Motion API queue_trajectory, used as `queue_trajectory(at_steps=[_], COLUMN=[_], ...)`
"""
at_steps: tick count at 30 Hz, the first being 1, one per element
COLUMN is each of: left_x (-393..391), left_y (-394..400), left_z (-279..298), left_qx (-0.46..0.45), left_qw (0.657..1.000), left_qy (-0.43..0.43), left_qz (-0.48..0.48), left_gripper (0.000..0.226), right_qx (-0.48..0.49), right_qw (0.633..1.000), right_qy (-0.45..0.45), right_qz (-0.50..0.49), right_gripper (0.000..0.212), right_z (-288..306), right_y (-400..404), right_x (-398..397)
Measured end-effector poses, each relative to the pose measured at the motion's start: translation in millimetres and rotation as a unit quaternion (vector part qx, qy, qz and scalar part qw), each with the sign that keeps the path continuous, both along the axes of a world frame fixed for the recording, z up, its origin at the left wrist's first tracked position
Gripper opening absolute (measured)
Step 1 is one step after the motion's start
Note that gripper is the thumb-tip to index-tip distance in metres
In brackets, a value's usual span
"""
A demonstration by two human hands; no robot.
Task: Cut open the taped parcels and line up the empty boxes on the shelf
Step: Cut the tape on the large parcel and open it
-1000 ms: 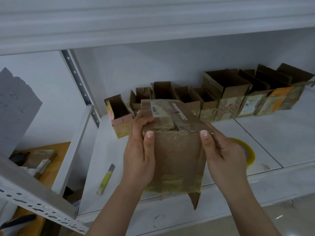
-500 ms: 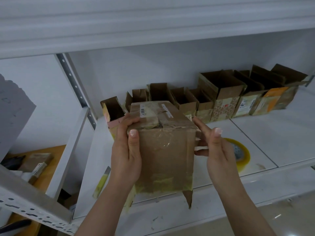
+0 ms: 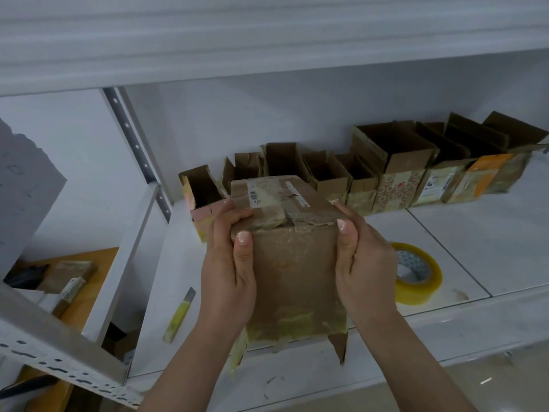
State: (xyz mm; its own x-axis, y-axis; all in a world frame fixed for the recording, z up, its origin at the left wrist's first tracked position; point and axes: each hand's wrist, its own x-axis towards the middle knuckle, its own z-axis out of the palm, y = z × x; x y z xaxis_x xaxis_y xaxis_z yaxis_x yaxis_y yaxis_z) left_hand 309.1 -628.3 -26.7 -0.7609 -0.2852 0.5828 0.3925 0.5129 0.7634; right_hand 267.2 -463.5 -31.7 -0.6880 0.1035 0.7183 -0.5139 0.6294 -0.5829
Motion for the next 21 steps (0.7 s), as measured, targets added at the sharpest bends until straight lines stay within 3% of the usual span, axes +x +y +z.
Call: queue_trajectory(at_steps=[6, 9, 14, 21], left_x=[0, 2, 3, 3], left_y=[-4, -2, 0, 2], left_z=[0, 0, -3, -7], left_qx=[0.002, -0.006, -0.006, -0.001], left_qw=[1.000, 1.000, 1.000, 1.000], left_qy=[-0.005, -0.007, -0.012, -0.009], left_qz=[-0.004, -0.008, -0.003, -0.004], left_gripper=[0.057, 0.061, 0.062, 0.057], right_qx=[-0.065, -0.034, 0.004, 0.014], right_qw=[0.994, 0.990, 0.997, 0.998], right_qy=[-0.054, -0.099, -0.049, -0.026], right_qz=[0.068, 0.090, 0.053, 0.052], right_gripper=[0.076, 0.089, 0.076, 0.076], right_z=[3, 4, 13, 10], right_y=[7, 10, 9, 9], right_x=[4, 3, 3, 6])
